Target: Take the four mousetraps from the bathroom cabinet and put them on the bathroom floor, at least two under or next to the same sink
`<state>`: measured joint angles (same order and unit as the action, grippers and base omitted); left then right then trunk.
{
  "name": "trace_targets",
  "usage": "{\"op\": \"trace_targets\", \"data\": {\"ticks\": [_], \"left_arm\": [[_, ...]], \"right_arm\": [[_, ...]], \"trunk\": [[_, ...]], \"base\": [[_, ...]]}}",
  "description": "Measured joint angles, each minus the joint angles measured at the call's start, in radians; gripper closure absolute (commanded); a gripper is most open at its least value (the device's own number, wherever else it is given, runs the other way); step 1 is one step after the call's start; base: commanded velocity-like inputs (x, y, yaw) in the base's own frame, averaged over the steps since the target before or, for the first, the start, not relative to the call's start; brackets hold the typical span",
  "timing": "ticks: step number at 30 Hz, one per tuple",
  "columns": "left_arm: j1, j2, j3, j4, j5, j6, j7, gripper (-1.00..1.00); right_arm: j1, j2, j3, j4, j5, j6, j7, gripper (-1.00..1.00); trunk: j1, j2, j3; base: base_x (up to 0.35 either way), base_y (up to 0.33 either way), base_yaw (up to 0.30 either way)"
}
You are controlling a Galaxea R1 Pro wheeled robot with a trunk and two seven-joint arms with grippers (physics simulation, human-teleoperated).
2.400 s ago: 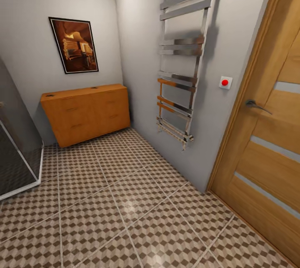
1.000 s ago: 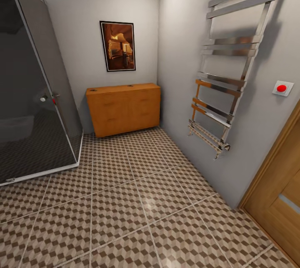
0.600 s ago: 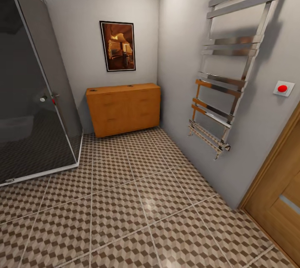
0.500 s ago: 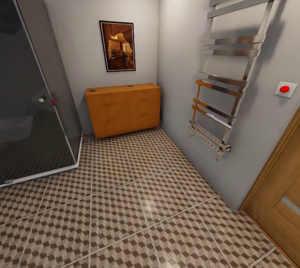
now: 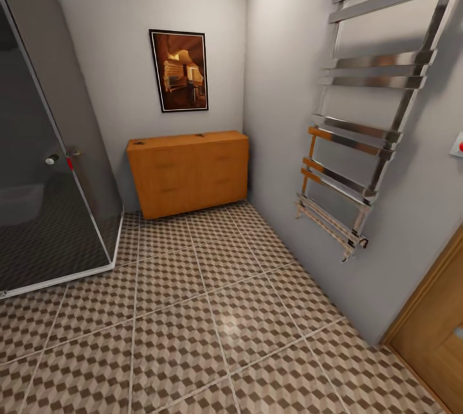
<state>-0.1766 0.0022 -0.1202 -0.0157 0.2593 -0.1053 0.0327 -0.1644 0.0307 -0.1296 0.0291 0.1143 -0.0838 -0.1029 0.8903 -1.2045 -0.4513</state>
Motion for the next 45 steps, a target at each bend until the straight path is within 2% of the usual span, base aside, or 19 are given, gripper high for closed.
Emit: {"op": "trace_targets", "data": {"ticks": [20,45], "left_arm": [[0.000,-0.003,0.000,0.000,-0.002,0.004,0.000,-1.00],[0.000,-0.004,0.001,0.000,0.000,0.005,0.000,-1.00]], "right_arm": [[0.000,0.000,0.000,0.000,0.001,-0.004,0.002,-1.00],[0.000,0.000,0.000,0.000,0.000,0.006,0.000,-1.00]], "trunk": [[0.000,0.000,0.000],[0.000,0.000,0.000]], "base": [[0.321,0.000,0.188],[0.322,0.000,0.017]]}}
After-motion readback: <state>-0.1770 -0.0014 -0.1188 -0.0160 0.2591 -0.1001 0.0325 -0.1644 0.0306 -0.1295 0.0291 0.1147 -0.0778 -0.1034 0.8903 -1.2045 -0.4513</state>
